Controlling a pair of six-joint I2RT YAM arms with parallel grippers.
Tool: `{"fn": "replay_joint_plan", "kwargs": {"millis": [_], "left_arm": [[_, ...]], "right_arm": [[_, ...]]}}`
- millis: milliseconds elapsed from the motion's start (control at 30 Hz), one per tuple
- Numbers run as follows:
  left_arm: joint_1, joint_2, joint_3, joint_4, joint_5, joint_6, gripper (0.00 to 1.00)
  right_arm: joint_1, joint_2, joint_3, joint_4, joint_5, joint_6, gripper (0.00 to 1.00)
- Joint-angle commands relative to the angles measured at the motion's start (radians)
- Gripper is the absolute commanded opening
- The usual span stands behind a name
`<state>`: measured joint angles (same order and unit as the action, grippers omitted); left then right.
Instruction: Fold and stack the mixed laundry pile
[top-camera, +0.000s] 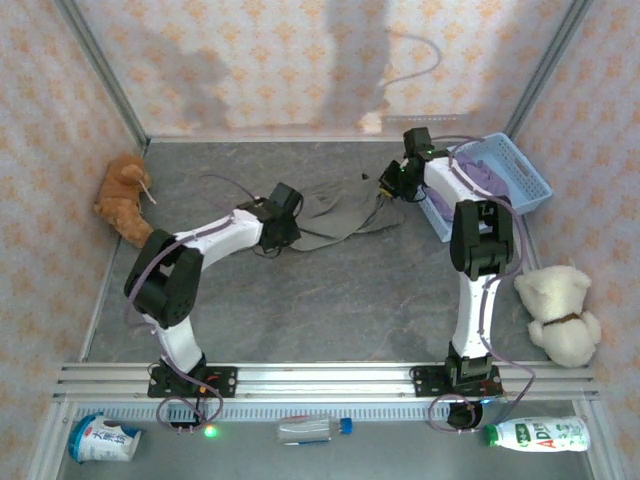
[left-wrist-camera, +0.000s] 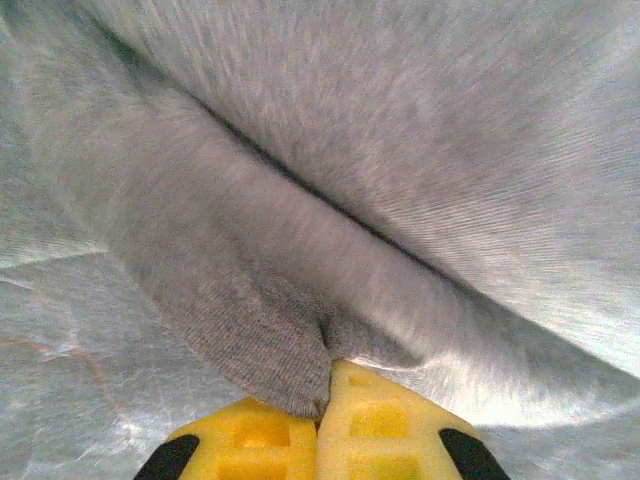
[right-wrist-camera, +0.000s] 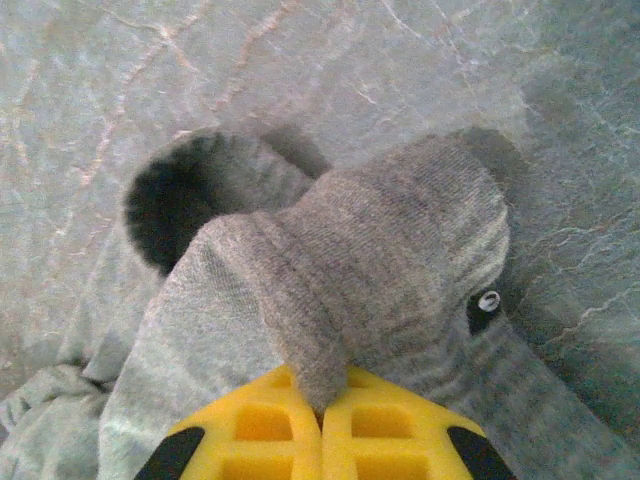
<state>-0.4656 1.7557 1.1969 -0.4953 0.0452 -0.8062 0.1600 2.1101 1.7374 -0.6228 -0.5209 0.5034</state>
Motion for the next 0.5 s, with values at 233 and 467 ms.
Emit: {"fn": "replay_joint_plan", "kwargs": {"millis": [233, 467], "left_arm": [[0.113, -0.293, -0.062, -0.192, 0.077, 0.044, 0.0], [0.11, -0.375, -0.317, -0.105, 0.143, -0.073, 0.0]], "right_arm": [[-0.005, -0.393, -0.288, -0.162, 0.064, -0.12, 0.0], [0.013, -0.488, -0.592, -0.112, 0.007, -0.091, 0.49]]}}
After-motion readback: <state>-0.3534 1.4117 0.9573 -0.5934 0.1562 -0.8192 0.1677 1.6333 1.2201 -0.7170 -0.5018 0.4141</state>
